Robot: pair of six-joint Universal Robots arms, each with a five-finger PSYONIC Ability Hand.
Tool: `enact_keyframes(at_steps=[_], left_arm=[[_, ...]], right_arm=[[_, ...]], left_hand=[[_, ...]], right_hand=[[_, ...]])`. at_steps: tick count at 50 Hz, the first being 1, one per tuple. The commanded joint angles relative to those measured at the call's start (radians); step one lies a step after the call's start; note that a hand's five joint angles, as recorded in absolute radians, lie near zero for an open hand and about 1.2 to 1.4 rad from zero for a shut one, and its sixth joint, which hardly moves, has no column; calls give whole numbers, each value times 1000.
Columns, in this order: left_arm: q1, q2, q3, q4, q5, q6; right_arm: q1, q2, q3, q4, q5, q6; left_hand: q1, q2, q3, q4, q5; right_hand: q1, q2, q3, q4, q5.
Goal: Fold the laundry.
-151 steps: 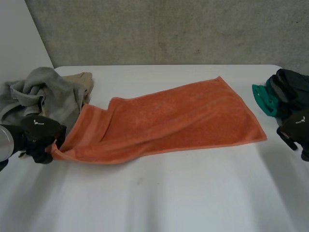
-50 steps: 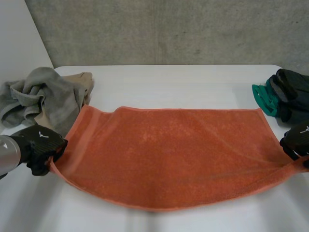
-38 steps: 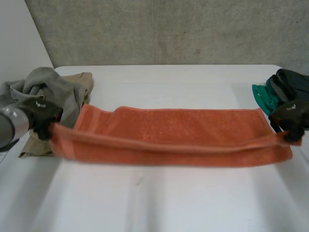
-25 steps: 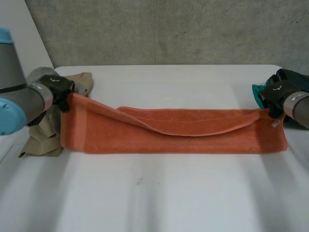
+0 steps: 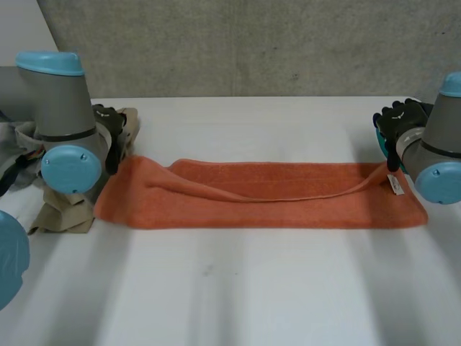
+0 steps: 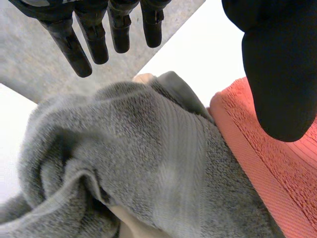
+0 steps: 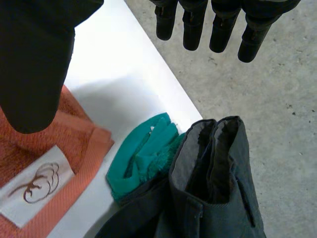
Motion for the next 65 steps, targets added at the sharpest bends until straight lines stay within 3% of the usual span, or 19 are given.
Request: enact_keyframes(at_steps=[1,7,10,18,24,30,34,37,41,47,54,58,65], left_arm=[[-15,86,-98,53,23,44],[-26,125,-222,58,134,84],[-35,111,-252,63,168,109],[-55,-5,-194,121,197,178],[-72,-142,-1,184,231,185],[-46,-275,272,215,153,173],[-28,-308,403,218,41,123],[-28,-280,385,213,17,92],[-32,-211,284,219,51,61],[-41,-105,97,244,149,35],[-66,-12,-89,167,266,37],[-81,2,-129,117,307,34],[-110,-31,-94,70,327,30]], right_arm=[[-3,-79,77,66,-87,28],[-7,-95,151,175,-205,8],[-5,-82,165,186,-216,-4],[12,22,116,32,-214,-8],[24,148,2,-205,-191,30],[23,253,-136,-427,-92,136],[27,274,-173,-533,-21,212],[27,257,-157,-512,-27,220],[24,221,-121,-447,-73,225],[21,113,-45,-224,-154,229],[29,2,57,43,-292,237],[52,-4,82,71,-338,251],[107,66,32,67,-342,329]], left_hand=[[-29,-31,-35,-24,-50],[-29,-31,-35,-24,-50],[-29,-31,-35,-24,-50],[-29,-31,-35,-24,-50],[-29,-31,-35,-24,-50],[3,2,-2,9,-17],[27,25,21,32,6],[24,22,18,29,3],[21,19,15,26,0],[-2,-4,-8,3,-23],[-29,-31,-35,-24,-50],[-29,-31,-35,-24,-50],[-29,-31,-35,-24,-50]], right_hand=[[-61,-46,-49,-54,-48],[-61,-46,-49,-54,-48],[-61,-46,-49,-54,-48],[-61,-46,-49,-54,-48],[-61,-46,-49,-54,-48],[-61,-46,-49,-54,-48],[-61,-46,-49,-54,-48],[-61,-46,-49,-54,-48],[-61,-46,-49,-54,-48],[-61,-46,-49,-54,-48],[-61,-46,-49,-54,-48],[-61,-46,-49,-54,-48],[-61,-46,-49,-54,-48]])
